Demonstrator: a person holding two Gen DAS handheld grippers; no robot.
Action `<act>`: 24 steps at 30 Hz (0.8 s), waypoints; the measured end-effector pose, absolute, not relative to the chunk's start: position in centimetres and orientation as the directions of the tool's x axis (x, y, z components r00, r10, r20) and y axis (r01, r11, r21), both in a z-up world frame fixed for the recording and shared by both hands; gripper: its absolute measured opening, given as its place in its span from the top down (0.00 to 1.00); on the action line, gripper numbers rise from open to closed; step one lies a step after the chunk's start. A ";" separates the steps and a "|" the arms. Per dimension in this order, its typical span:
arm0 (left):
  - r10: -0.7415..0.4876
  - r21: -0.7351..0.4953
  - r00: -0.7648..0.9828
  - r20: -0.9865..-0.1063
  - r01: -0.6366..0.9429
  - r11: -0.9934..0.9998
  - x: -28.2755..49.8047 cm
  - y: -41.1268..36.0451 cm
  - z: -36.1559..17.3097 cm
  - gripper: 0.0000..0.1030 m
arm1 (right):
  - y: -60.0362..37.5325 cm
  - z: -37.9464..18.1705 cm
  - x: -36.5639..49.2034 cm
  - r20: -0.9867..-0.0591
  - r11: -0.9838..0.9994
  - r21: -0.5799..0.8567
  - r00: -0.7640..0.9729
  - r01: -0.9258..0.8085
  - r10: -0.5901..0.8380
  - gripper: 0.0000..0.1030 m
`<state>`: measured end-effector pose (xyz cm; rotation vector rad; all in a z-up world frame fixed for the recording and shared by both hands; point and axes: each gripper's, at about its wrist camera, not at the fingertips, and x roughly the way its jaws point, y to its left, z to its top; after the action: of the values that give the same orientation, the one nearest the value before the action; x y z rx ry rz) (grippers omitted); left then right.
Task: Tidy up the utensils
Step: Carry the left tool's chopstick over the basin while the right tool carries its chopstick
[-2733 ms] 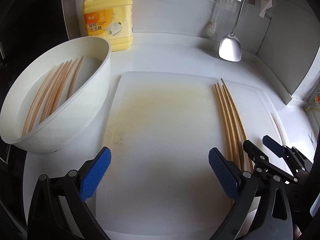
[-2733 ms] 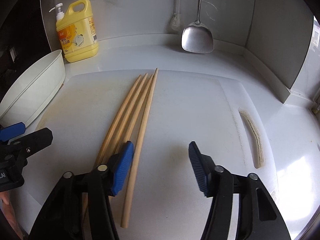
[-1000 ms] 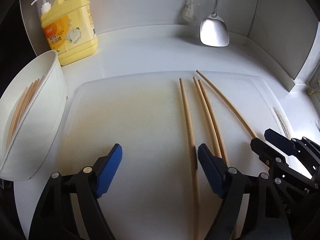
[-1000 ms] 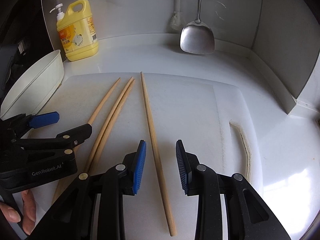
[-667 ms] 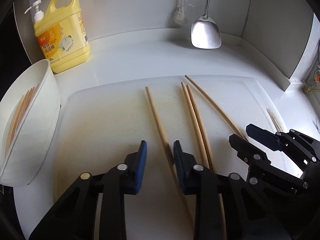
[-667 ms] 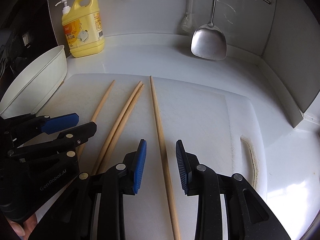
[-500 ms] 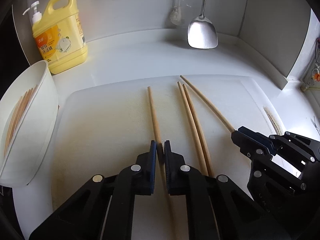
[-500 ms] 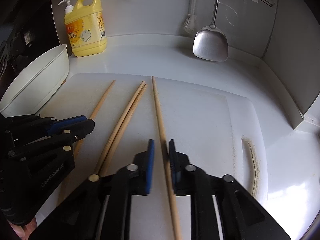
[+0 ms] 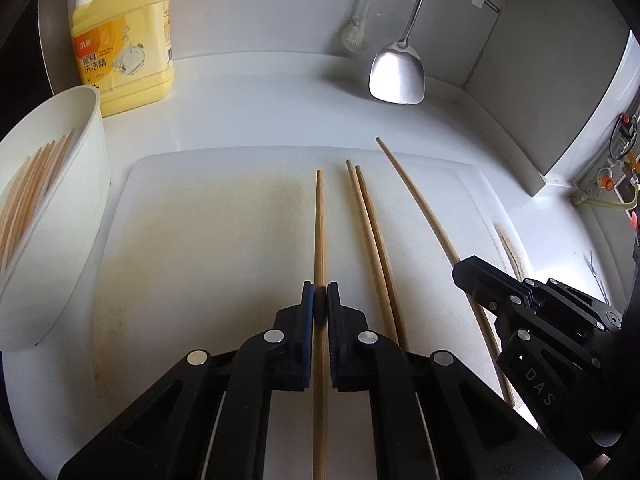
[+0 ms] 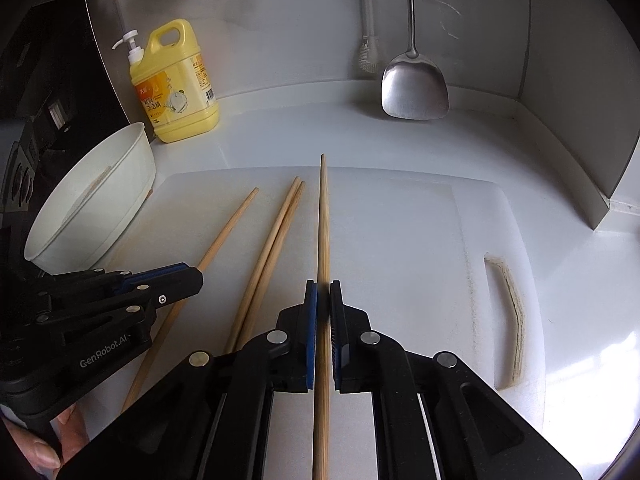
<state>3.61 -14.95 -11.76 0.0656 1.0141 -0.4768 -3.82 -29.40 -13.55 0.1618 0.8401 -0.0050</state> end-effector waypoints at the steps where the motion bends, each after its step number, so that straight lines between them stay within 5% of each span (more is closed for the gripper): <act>1: -0.354 -0.166 0.439 -0.826 0.411 0.896 3.5 -14.8 -11.2 0.93 | -29.3 -13.1 -3.9 -0.740 0.988 0.143 0.670 0.066 0.062 0.94; 10: -0.297 -0.153 0.490 -0.819 0.313 0.937 2.0 -10.2 -4.4 0.93 | -26.4 -8.2 -3.8 -0.709 0.981 0.183 0.684 -0.057 0.172 0.94; 24: -0.195 -0.148 0.613 -0.765 0.127 0.981 7.0 8.0 2.4 0.93 | -11.8 -1.9 4.1 -0.654 0.939 0.270 0.675 -0.214 0.342 0.94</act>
<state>6.99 8.01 2.43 -0.0817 0.8915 -0.1857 4.14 -11.84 -1.94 0.1768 0.7694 0.3150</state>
